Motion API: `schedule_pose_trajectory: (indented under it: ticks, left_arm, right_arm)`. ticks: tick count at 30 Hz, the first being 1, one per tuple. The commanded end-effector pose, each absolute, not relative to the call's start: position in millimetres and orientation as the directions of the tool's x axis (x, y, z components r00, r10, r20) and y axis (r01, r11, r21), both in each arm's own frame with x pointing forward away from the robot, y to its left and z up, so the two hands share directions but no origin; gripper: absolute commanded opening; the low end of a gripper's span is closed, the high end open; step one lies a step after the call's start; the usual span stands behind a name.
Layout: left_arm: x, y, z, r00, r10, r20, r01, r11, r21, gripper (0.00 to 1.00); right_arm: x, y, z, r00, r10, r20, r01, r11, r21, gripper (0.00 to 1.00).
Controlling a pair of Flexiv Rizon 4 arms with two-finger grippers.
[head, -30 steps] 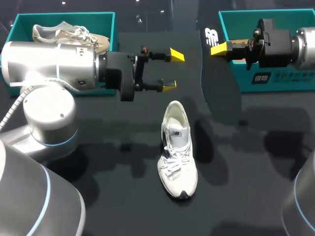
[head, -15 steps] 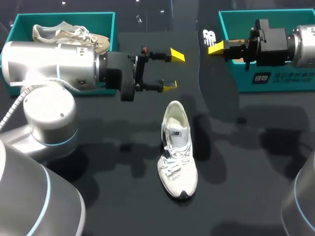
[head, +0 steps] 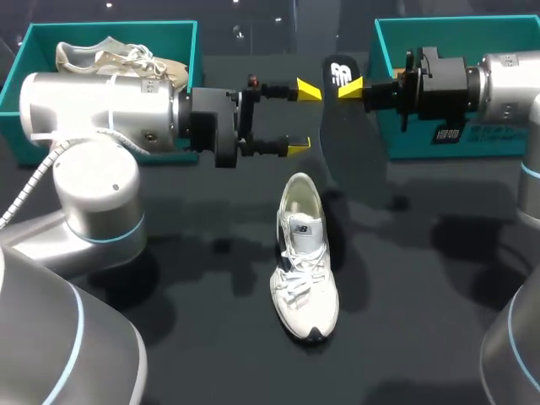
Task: Take the shoe out of the shoebox, open the shoe tongue, remove and reinsert the insole, then place the shoe into the shoebox
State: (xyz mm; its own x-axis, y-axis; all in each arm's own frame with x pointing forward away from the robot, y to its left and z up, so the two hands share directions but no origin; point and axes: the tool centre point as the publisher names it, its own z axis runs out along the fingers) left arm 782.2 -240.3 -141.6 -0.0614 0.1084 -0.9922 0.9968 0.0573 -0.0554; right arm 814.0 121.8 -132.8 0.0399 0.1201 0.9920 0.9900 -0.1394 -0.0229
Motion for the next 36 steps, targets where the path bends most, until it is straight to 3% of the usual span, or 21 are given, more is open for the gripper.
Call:
schedule_pose_trajectory:
  ticks: [1, 3, 8, 15, 28, 30, 32, 36]
  left_arm:
    - [787.5, -251.7, -147.2, -0.055, 0.089, -0.995, 0.997, 0.049, -0.051, 0.78]
    - [788.2, -253.8, -148.5, -0.057, 0.08, -0.995, 0.997, 0.048, -0.053, 0.55]
    - [789.6, -257.8, -152.1, -0.058, 0.065, -0.996, 0.997, 0.05, -0.055, 0.57]
    - [788.5, -259.9, -153.3, -0.05, 0.052, -0.997, 0.998, 0.053, -0.047, 0.49]
    - [789.0, -265.2, -156.4, -0.025, 0.067, -0.997, 0.997, 0.068, -0.021, 0.25]
    - [790.5, -266.6, -157.7, -0.024, 0.072, -0.997, 0.997, 0.072, -0.018, 0.18]
    - [791.9, -267.6, -158.5, -0.024, 0.073, -0.997, 0.997, 0.075, -0.019, 0.0]
    - [794.2, -269.1, -159.8, -0.025, 0.075, -0.997, 0.996, 0.082, -0.019, 0.0]
  right_arm:
    - [820.2, 131.8, -141.0, 0.061, 0.106, 0.993, 0.99, -0.137, -0.046, 0.0]
    - [821.2, 133.6, -142.4, 0.073, 0.096, 0.993, 0.989, -0.136, -0.06, 0.0]
    - [823.5, 138.3, -145.1, 0.097, 0.083, 0.992, 0.988, -0.129, -0.085, 0.0]
    - [826.1, 140.7, -150.6, 0.13, 0.075, 0.989, 0.985, -0.124, -0.12, 0.0]
    - [832.8, 142.2, -155.6, 0.158, 0.07, 0.985, 0.981, -0.128, -0.148, 0.0]
    - [833.9, 142.7, -156.5, 0.161, 0.068, 0.985, 0.98, -0.128, -0.151, 0.0]
    - [834.7, 143.1, -157.2, 0.163, 0.066, 0.984, 0.98, -0.127, -0.153, 0.0]
    - [836.5, 143.4, -157.4, 0.165, 0.064, 0.984, 0.98, -0.125, -0.156, 0.0]
